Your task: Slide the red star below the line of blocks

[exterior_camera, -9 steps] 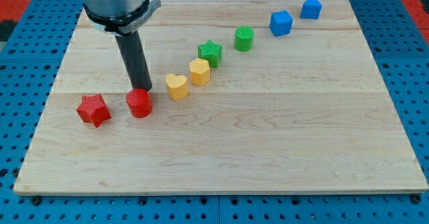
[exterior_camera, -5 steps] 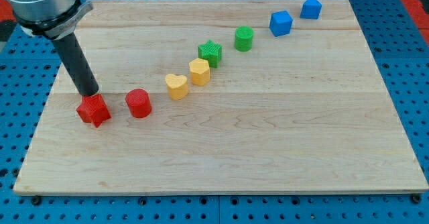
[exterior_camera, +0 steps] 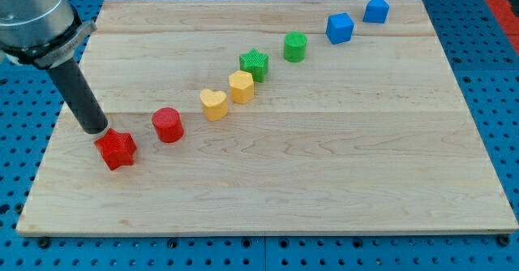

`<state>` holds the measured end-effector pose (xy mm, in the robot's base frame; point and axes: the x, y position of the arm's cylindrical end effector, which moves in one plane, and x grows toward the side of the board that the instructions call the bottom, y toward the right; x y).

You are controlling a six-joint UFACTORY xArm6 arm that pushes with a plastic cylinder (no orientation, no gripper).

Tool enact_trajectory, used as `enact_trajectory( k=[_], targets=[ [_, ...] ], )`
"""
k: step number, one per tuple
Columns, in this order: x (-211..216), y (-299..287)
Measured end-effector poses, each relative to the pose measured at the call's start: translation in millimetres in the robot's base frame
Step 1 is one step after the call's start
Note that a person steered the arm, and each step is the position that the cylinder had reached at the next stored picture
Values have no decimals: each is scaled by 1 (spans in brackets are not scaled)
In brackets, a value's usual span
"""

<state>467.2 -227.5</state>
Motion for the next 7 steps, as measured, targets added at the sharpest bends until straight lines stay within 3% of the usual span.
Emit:
enact_trajectory(
  k=[4, 7],
  targets=[
    [0, 13],
    [39, 14]
  ],
)
